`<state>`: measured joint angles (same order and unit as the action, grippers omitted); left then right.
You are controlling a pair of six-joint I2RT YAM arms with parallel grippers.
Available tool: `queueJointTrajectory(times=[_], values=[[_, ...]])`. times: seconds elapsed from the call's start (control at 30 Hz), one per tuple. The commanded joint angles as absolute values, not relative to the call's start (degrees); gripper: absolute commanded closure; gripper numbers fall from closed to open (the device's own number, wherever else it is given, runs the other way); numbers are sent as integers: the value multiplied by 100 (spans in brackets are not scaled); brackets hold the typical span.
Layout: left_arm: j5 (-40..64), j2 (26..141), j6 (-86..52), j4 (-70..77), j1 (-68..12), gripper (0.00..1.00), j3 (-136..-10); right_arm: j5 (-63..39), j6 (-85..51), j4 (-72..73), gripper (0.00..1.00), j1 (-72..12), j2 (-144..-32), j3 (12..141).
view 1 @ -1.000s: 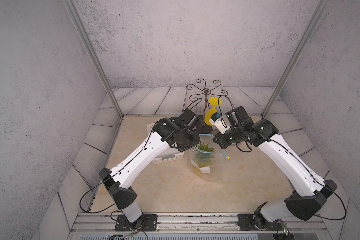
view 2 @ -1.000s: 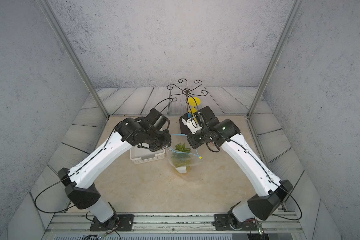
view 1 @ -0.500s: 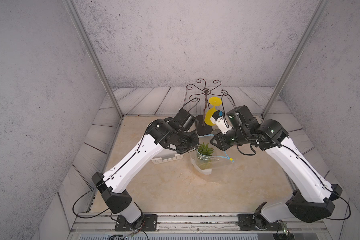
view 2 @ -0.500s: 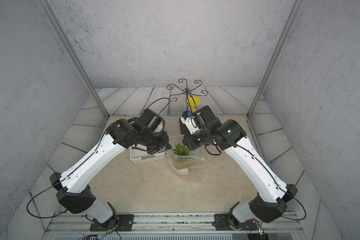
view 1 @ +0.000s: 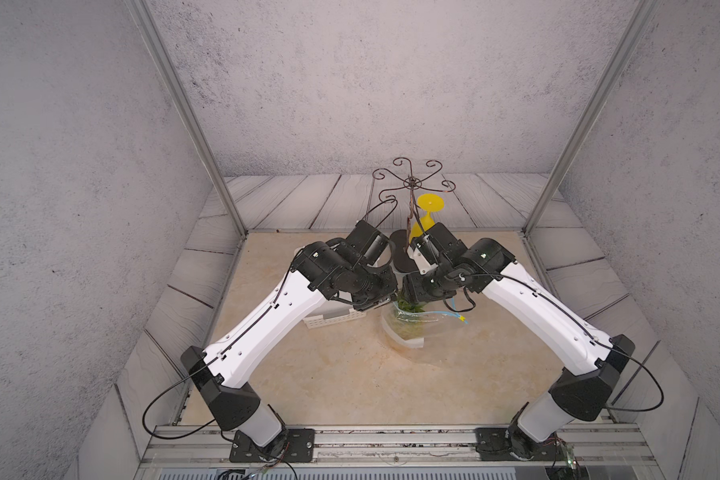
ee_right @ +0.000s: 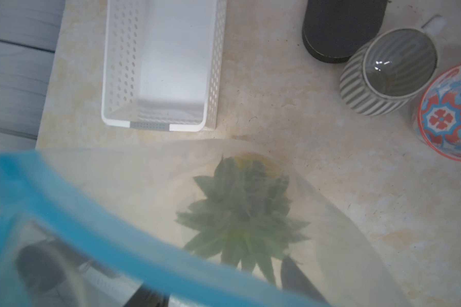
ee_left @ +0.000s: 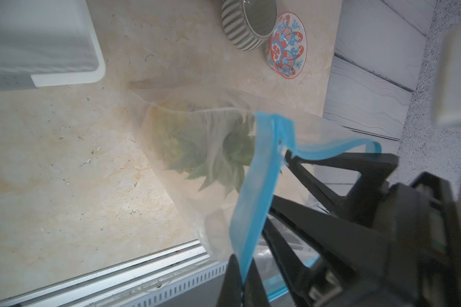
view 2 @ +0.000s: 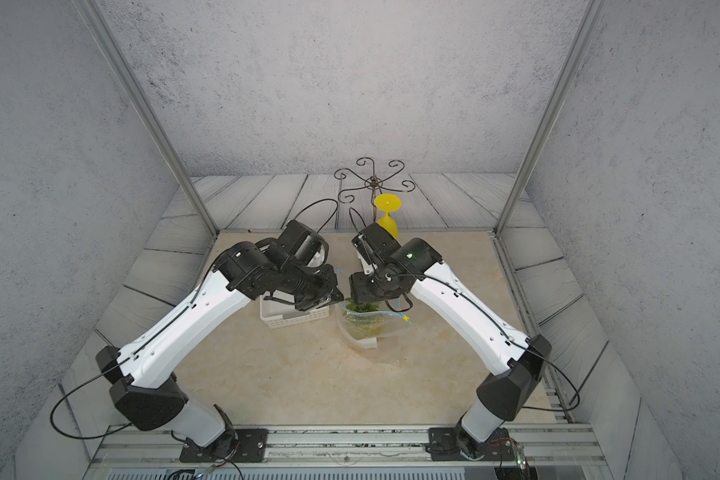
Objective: Open the zip-top bag and take out the pineapple
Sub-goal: Pick up the pineapple from the zipper food storage bag.
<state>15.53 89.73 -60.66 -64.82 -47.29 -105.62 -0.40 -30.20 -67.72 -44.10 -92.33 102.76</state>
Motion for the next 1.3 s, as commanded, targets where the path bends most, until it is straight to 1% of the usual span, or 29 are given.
queueJointTrajectory(times=[0.0,0.13,0.23,0.4,0.5,0.6,0.63,0.73,0.83,0.87,0.9,0.93,0.97,1.0,1.1,1.17,1.2,1.27], values=[[1600,8803,-6115,-6365,-4693,100,-10429,438,-3186,-6486,29,-4426,-9432,10109],[1611,8763,-6135,-6262,-4693,100,-10324,386,-3130,-6206,26,-4425,-9515,9791],[1626,8784,-6164,-6154,-4690,100,-10267,229,-3216,-6031,26,-4456,-9579,9618],[1707,8885,-6247,-5862,-4693,100,-10109,242,-3430,-5676,23,-4555,-9622,9167],[1731,8995,-6289,-5794,-4700,100,-10184,360,-3432,-5489,23,-4553,-9705,8944],[1714,9018,-6295,-5773,-4711,100,-10212,474,-3445,-5518,26,-4555,-9812,8880],[1710,9025,-6294,-5776,-4711,100,-10221,499,-3454,-5520,28,-4557,-9817,8856],[1667,9009,-6269,-5822,-4708,100,-10213,528,-3456,-5504,41,-4553,-9735,8758],[1522,8942,-6257,-5871,-4702,100,-10200,583,-3445,-5630,70,-4553,-9518,8805],[1436,8894,-6245,-5890,-4698,96,-10205,645,-3414,-5687,82,-4560,-9385,8848],[1329,8837,-6248,-5925,-4693,87,-10204,760,-3404,-5720,91,-4555,-9235,8883],[1215,8772,-6228,-5951,-4678,79,-10189,810,-3382,-5700,95,-4556,-9093,8909],[1090,8689,-6233,-5984,-4647,72,-10150,870,-3322,-5731,99,-4545,-8936,8994],[978,8586,-6266,-5987,-4595,67,-10063,879,-3269,-5775,100,-4544,-8859,9108],[636,8169,-6547,-5822,-4345,58,-9602,777,-3081,-6025,100,-4536,-8781,9545],[443,7852,-6796,-5616,-4096,50,-9194,664,-2996,-6186,100,-4531,-8791,9813],[446,7763,-6896,-5571,-3966,48,-9064,620,-2980,-6254,100,-4518,-8797,9918],[548,7667,-7121,-5489,-3685,47,-8772,525,-2932,-6402,100,-4485,-8799,10203]])
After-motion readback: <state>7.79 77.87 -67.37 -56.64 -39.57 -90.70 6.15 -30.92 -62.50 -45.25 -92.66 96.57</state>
